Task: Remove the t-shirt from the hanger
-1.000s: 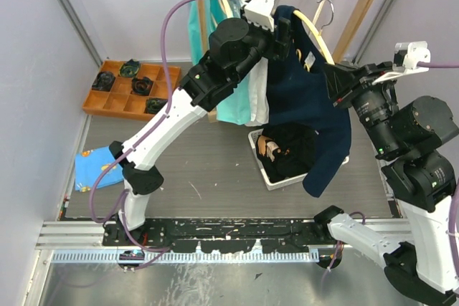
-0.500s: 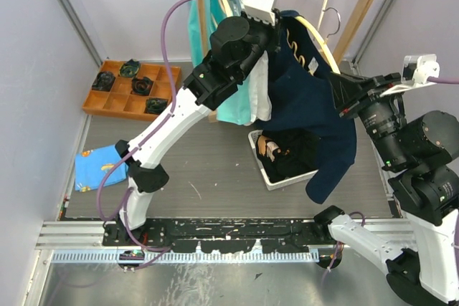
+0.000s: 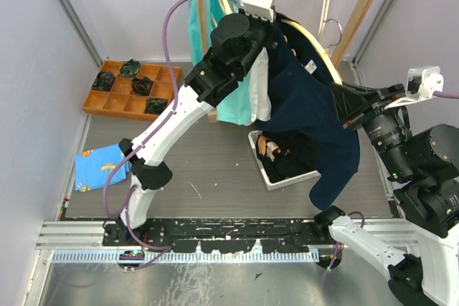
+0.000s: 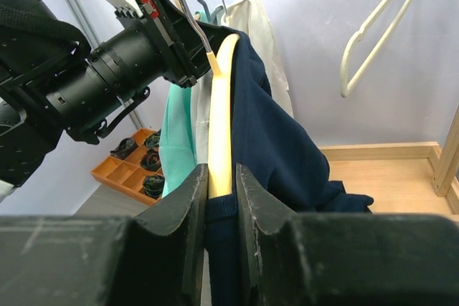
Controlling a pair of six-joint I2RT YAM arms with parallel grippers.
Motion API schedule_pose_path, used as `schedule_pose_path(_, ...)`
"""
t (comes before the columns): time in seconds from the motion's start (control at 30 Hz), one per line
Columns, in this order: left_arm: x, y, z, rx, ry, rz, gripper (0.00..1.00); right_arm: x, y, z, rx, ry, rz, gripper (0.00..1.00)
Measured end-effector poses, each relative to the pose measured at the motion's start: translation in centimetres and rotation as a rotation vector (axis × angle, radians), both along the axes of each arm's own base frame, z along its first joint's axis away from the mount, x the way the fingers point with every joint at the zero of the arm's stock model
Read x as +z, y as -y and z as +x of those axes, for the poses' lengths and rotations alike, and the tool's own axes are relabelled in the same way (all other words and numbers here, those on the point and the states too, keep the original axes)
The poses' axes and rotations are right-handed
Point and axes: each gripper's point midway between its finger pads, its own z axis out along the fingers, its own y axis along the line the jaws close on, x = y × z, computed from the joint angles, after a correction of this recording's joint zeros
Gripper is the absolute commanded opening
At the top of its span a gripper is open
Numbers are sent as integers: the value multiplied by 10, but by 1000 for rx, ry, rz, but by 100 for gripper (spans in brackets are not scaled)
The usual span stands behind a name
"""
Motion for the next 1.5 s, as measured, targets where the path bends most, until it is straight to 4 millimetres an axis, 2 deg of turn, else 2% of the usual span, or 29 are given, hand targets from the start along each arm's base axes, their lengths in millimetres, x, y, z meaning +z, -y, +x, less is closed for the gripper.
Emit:
schedule_pose_path(0.23,-6,2,3,9,-6,17,9,1,4,-8,0,11,-2,1)
schedule_pose_path(0.6,-30,11,16,12,-43,39,9,-4,9,-15,-3,4,-22,1)
schedule_pose_path(1.0,-35,16,19,-18,-68,14,10,-1,13,-22,-4,6,-30,1)
schedule_pose_path(1.13,-36,19,18,-42,-78,2,3,-1,14,-22,-7,2,-32,1)
schedule_pose_path(1.2,-36,20,17,-56,-77,0,0,0,14,-20,-10,-1,-32,1)
schedule_pose_path(1.5,-30,28,8,-108,-56,13,0,-3,12,-7,-38,-25,-38,1)
